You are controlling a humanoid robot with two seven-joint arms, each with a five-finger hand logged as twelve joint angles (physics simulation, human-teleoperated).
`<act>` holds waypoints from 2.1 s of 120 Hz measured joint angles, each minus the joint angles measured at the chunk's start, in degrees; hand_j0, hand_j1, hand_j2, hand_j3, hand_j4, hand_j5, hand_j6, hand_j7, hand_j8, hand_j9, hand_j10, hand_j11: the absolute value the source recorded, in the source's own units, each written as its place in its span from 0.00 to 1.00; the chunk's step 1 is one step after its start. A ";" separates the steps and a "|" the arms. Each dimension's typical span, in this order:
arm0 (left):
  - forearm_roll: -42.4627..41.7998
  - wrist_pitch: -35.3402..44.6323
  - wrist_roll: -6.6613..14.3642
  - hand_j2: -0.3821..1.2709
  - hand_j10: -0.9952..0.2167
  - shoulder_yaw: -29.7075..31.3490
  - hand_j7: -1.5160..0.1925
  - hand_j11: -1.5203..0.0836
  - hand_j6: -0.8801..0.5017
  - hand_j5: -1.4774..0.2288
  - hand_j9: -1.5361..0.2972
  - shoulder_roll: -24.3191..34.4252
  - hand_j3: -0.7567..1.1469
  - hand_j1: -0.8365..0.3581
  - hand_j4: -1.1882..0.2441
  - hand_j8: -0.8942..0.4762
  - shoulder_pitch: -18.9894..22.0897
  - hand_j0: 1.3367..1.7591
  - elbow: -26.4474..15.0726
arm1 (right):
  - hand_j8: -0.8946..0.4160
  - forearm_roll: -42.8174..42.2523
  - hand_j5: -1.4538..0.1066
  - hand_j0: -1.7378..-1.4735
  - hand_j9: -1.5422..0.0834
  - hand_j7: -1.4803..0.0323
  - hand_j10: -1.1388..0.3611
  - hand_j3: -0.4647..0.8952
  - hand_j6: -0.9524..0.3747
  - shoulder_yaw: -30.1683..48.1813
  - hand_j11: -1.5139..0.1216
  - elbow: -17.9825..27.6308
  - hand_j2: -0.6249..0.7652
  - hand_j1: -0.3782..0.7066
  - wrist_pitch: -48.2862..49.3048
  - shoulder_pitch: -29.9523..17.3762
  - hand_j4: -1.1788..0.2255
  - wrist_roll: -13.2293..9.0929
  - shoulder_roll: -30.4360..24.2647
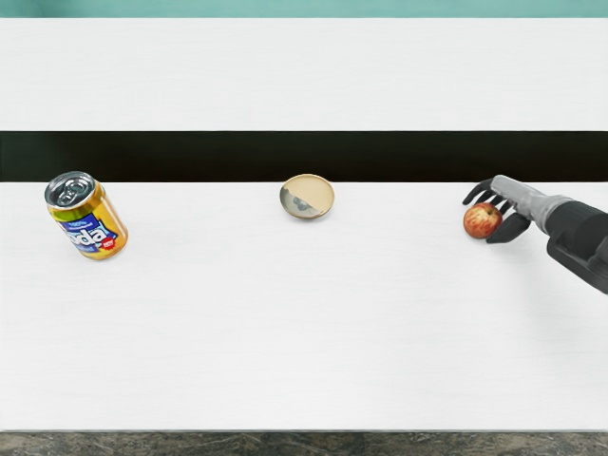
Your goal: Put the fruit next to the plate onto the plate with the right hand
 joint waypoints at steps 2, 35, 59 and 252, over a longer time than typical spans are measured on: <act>0.00 0.00 0.00 0.26 0.62 0.00 0.70 0.75 0.46 0.68 0.66 0.00 0.40 0.75 0.66 0.47 0.00 0.76 0.00 | 0.33 0.03 0.55 0.30 0.58 0.58 0.45 0.34 0.37 0.01 0.56 -0.01 0.40 0.53 0.00 0.01 0.51 0.00 0.07; 0.00 0.00 0.00 0.26 0.62 0.00 0.70 0.75 0.46 0.68 0.66 0.00 0.40 0.75 0.66 0.47 0.00 0.76 0.00 | 0.30 0.25 0.49 0.31 0.52 0.52 0.40 0.34 0.39 0.11 0.50 -0.18 0.42 0.57 0.00 0.06 0.46 0.02 0.87; 0.01 0.00 0.00 0.26 0.62 -0.01 0.70 0.75 0.46 0.68 0.66 0.00 0.40 0.75 0.66 0.47 0.00 0.76 0.00 | 0.37 0.49 0.35 0.33 0.40 0.40 0.32 0.34 0.45 0.16 0.37 -0.76 0.50 0.61 0.13 0.27 0.50 0.09 0.97; 0.01 0.00 0.00 0.26 0.62 0.00 0.70 0.75 0.46 0.68 0.66 0.00 0.40 0.75 0.66 0.47 0.00 0.76 0.00 | 0.43 25.18 0.24 0.32 0.30 0.32 0.27 0.34 0.52 -0.25 0.28 -11.14 0.60 0.66 11.31 16.55 0.54 1.98 21.61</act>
